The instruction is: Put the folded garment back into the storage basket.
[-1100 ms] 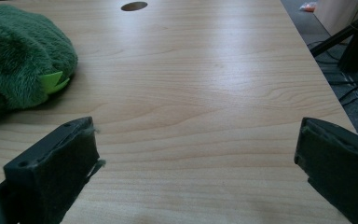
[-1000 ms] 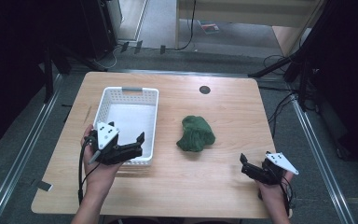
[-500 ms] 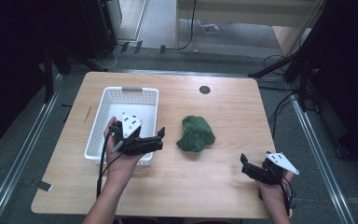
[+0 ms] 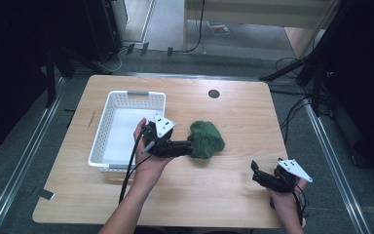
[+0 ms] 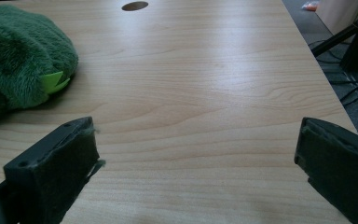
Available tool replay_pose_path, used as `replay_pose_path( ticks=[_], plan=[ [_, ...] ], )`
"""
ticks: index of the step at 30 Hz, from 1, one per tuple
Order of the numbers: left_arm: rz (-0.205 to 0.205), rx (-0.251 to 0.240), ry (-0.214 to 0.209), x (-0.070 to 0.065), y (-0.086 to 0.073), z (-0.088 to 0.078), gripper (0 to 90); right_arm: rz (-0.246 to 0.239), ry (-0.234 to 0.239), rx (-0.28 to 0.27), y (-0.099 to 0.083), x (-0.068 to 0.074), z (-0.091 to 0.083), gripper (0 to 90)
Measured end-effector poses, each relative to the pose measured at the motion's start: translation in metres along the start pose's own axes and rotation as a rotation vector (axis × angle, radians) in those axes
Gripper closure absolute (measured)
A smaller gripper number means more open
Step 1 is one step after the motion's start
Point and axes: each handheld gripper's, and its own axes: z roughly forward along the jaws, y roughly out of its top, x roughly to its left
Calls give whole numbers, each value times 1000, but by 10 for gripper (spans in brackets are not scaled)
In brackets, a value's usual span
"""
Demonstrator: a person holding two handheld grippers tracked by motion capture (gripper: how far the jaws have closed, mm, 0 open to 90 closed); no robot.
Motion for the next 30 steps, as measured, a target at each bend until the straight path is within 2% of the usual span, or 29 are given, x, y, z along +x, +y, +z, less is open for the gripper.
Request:
replay_pose_path(
  ticks=[12, 13, 17, 18, 22, 24, 28, 30],
  plan=[
    [7, 74, -30, -23, -1, 35, 0, 3, 4, 3, 0, 0, 0, 0],
    [5, 96, -40, -28, -2, 42, 0, 3, 5, 3, 0, 0, 0, 0],
    [-2, 123, -50, -33, -4, 53, 0, 5, 6, 3, 0, 0, 0, 0],
    [-8, 140, -53, -36, -5, 61, 0, 4, 6, 3, 0, 0, 0, 0],
    [-22, 172, -60, -38, -9, 74, 0, 5, 7, 2, 0, 0, 0, 0],
    [-22, 194, -52, -41, -13, 84, 0, 6, 8, 3, 0, 0, 0, 0],
    [-15, 213, -43, -43, -17, 91, 0, 6, 7, 4, 0, 0, 0, 0],
    [-25, 224, -40, -45, -19, 98, 0, 5, 8, 4, 0, 0, 0, 0]
  ],
)
